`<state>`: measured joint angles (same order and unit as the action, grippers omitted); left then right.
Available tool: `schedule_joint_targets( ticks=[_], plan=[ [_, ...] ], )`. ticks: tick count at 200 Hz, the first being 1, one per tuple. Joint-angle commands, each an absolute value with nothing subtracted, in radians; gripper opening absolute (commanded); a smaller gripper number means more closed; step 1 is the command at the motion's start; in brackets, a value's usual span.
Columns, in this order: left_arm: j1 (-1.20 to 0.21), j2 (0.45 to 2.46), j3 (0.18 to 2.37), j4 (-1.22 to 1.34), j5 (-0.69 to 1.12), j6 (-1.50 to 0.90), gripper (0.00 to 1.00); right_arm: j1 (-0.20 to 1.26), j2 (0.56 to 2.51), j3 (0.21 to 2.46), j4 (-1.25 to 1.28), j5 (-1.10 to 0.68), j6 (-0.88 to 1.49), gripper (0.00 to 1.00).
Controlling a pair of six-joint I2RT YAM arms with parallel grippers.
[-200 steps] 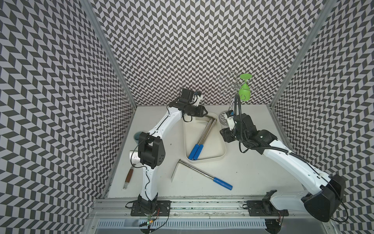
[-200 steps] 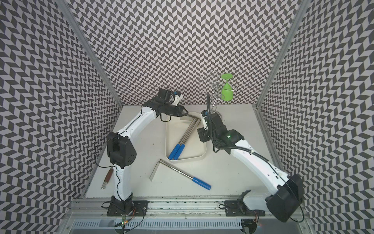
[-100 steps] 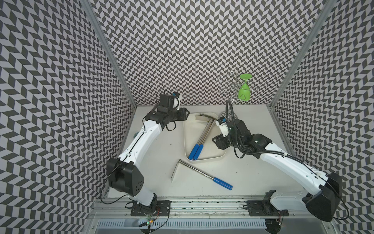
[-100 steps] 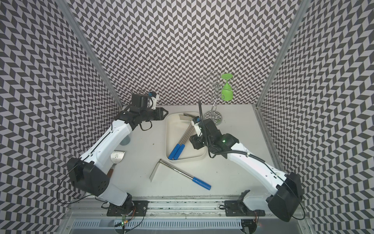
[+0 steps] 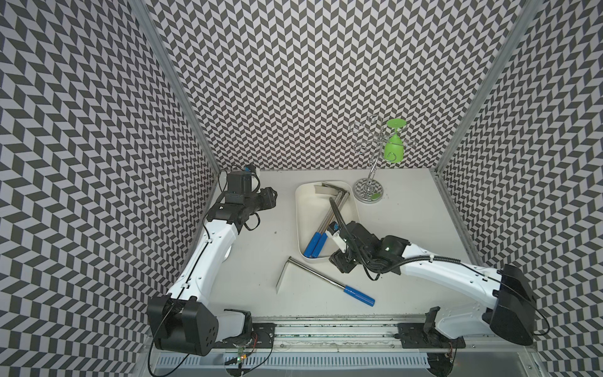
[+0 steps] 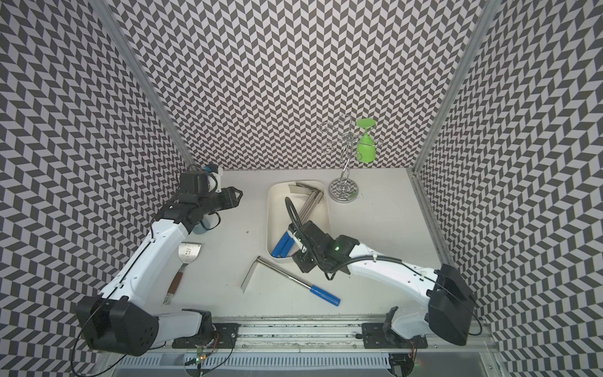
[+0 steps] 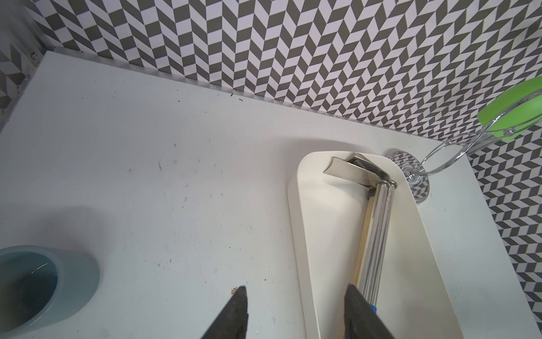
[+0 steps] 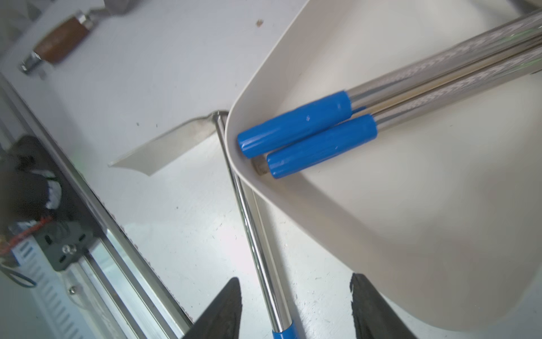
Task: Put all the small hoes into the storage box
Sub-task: Pick up the hoe from the center of the board.
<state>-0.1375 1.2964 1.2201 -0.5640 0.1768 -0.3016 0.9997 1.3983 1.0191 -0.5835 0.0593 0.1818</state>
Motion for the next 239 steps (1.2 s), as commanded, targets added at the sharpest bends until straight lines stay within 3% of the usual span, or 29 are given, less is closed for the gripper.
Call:
schedule_joint_targets(
  ticks=[1,142,239],
  plan=[
    [-0.147,1.251,1.194,-0.552,0.179,-0.278,0.54,1.041,1.401,0.976,-0.553,0.132,0.221,0.62],
    [-0.144,1.224,1.130,-0.555,0.152,-0.226,0.58,1.148,1.623,0.998,-0.497,0.132,0.255,0.68],
    [-0.143,1.199,1.120,-0.563,0.150,-0.229,0.60,1.148,1.666,1.002,-0.466,0.140,0.214,0.72]
  ],
)
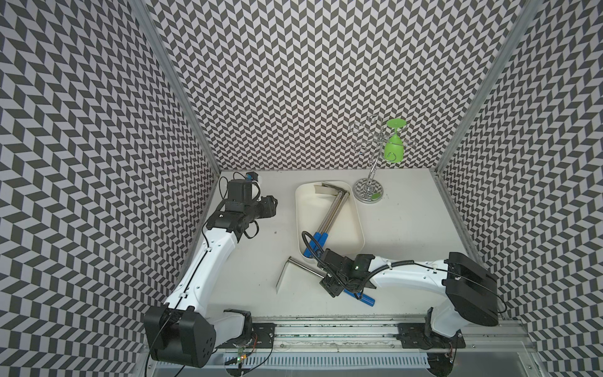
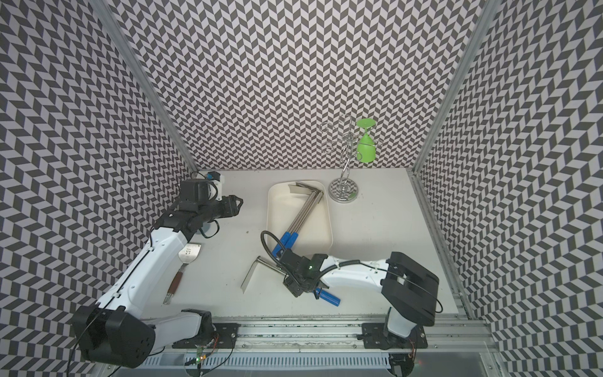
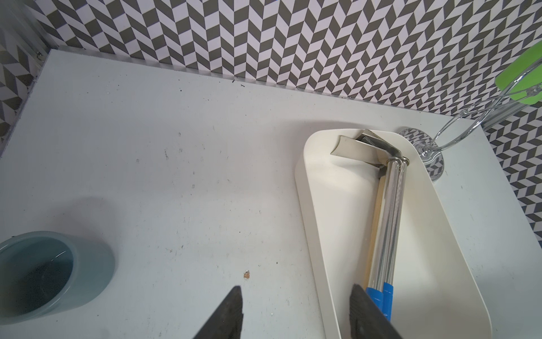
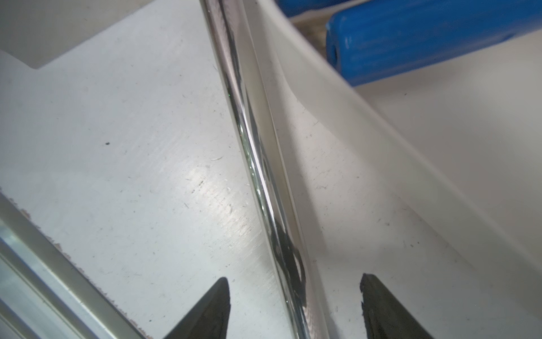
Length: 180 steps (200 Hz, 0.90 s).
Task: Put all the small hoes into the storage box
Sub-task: Pick up the hoe from the center of the board.
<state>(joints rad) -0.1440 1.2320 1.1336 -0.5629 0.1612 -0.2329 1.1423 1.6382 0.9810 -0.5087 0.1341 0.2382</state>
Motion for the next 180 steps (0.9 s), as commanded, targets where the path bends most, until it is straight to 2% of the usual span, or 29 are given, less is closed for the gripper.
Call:
schedule_joint_targets(
  ticks=[1,82,146,180],
  plan=[
    [-0.143,1.199,1.120,-0.563,0.149,-0.229,0.60,1.148,1.666,1.002,-0.466,0.140,0.214,0.72],
    [-0.141,1.173,1.106,-0.567,0.144,-0.228,0.61,1.149,1.815,1.098,-0.460,0.140,0.147,0.67],
    [-0.141,1.172,1.104,-0.563,0.142,-0.222,0.61,1.147,1.885,1.144,-0.460,0.149,0.147,0.55],
    [-0.141,1.171,1.099,-0.558,0.141,-0.222,0.61,1.147,1.885,1.147,-0.467,0.148,0.150,0.45]
  ],
)
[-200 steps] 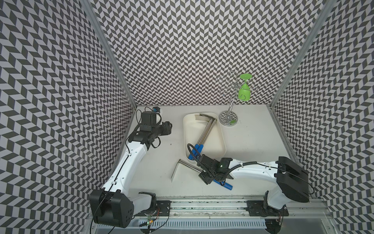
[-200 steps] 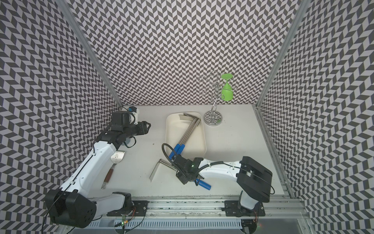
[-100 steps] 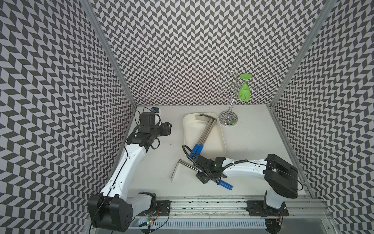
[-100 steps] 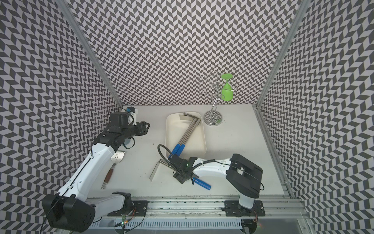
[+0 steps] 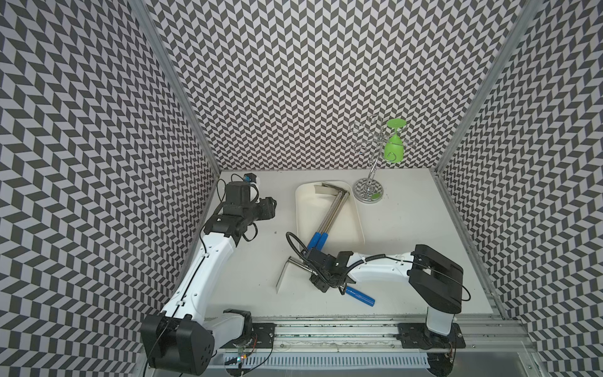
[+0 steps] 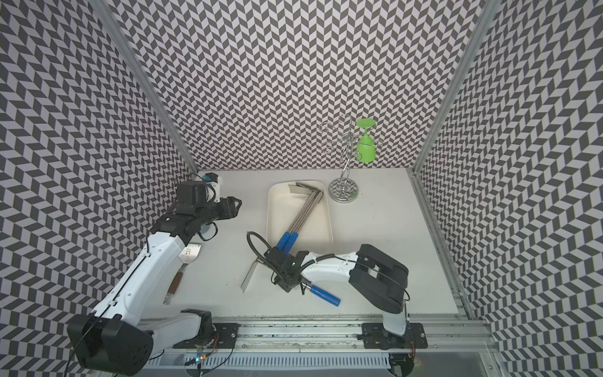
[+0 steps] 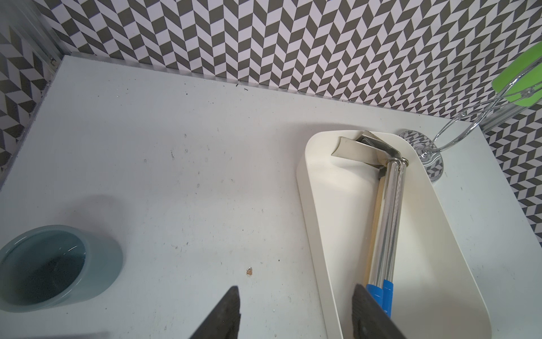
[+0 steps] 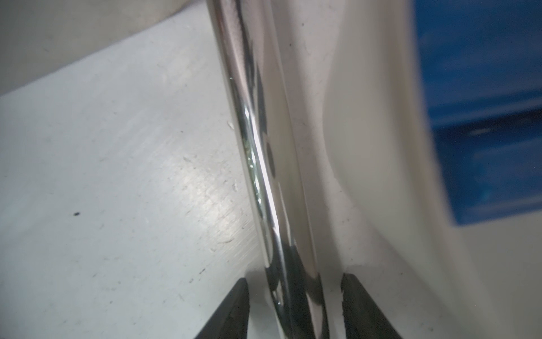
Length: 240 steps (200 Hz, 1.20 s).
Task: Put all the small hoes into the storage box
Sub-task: Pick up the hoe from the center of the board.
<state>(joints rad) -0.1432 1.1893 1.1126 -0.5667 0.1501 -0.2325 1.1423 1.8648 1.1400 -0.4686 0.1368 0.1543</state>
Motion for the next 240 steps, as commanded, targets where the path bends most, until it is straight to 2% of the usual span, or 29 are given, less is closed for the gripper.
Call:
schedule_joint_targets(
  ticks=[1,19,43,54,124,154,173,207,240],
  plan=[
    [-0.141,1.171,1.099,-0.558,0.141,-0.222,0.61,1.147,1.885,1.148,-0.467,0.149,0.150,0.45],
    [-0.142,1.170,1.097,-0.555,0.142,-0.222,0.61,1.148,1.875,1.150,-0.472,0.147,0.150,0.36],
    [-0.142,1.170,1.095,-0.554,0.140,-0.222,0.61,1.149,1.829,1.138,-0.461,0.129,0.150,0.11],
    [-0.141,1.170,1.095,-0.552,0.140,-0.222,0.61,1.150,1.798,1.126,-0.454,0.121,0.149,0.06],
    [-0.141,1.178,1.089,-0.542,0.149,-0.226,0.62,1.231,1.508,1.091,-0.550,0.051,0.114,0.00],
    [-0.142,1.182,1.085,-0.534,0.148,-0.235,0.62,1.222,1.360,1.140,-0.667,0.128,0.286,0.00],
    [-0.140,1.183,1.089,-0.531,0.137,-0.238,0.62,1.166,1.314,1.194,-0.730,0.149,0.403,0.00],
    [-0.139,1.193,1.098,-0.525,0.141,-0.242,0.62,0.973,1.335,1.375,-0.836,0.107,0.561,0.00],
    [-0.138,1.197,1.098,-0.522,0.153,-0.247,0.62,0.893,1.516,1.659,-0.964,0.144,0.705,0.00]
  ],
)
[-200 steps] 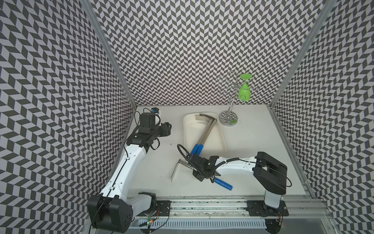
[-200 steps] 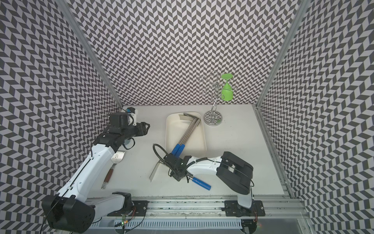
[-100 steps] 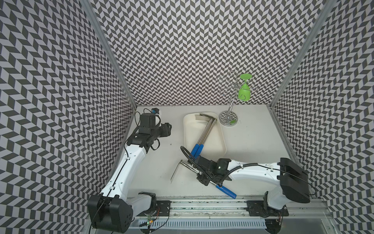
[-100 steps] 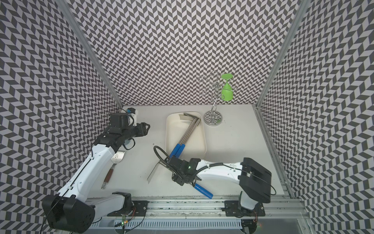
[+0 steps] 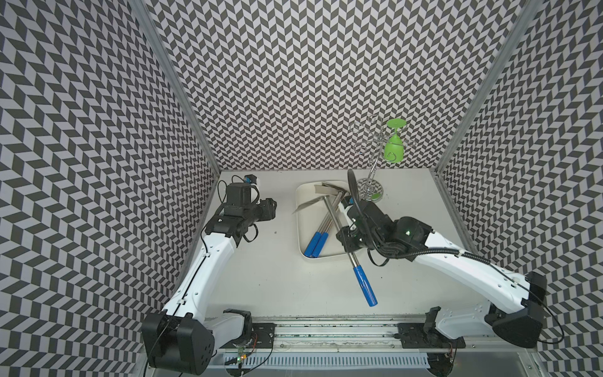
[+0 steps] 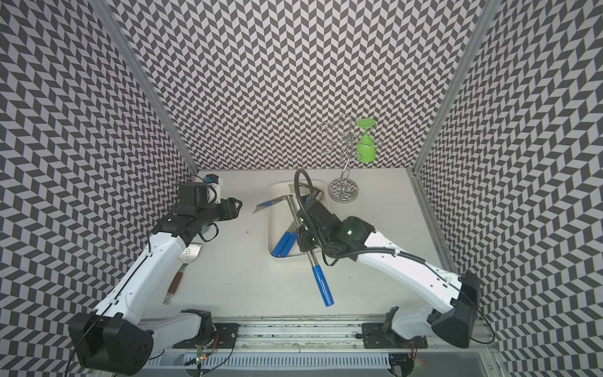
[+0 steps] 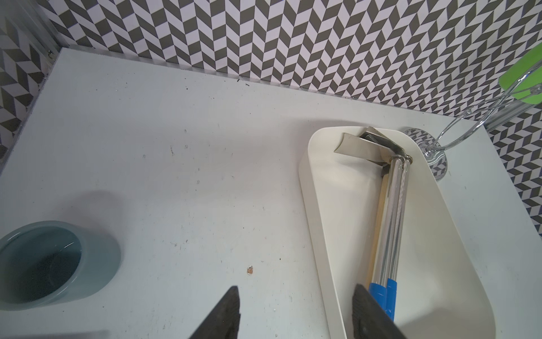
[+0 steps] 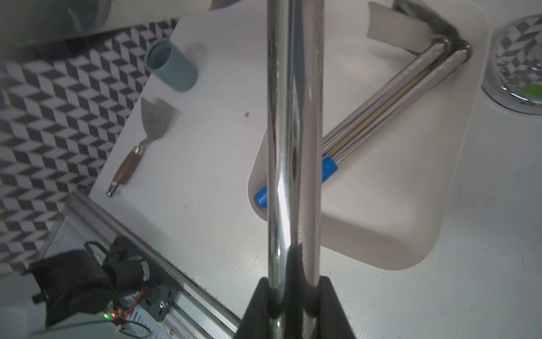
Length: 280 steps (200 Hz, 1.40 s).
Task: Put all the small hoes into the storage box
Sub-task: Pick up the hoe from the center of the board, then place the hoe in the storage box.
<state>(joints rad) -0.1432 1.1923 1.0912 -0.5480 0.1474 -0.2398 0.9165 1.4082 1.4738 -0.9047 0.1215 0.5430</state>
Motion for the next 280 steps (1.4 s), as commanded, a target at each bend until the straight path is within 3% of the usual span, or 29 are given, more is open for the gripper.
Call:
schedule_joint_targets(
  ticks=[1,56,125,280],
  plan=[
    [-0.138,1.197,1.098,-0.522,0.153,-0.247,0.62,0.892,1.522,1.668,-0.969,0.144,0.709,0.00],
    [-0.138,1.192,1.098,-0.529,0.153,-0.245,0.62,0.819,1.890,2.070,-1.172,-0.008,0.897,0.00],
    [-0.139,1.182,1.097,-0.531,0.147,-0.238,0.62,0.771,2.031,2.108,-1.067,-0.023,1.066,0.00],
    [-0.138,1.187,1.085,-0.511,0.166,-0.242,0.62,0.759,2.275,2.280,-1.168,0.304,0.965,0.00]
  ],
)
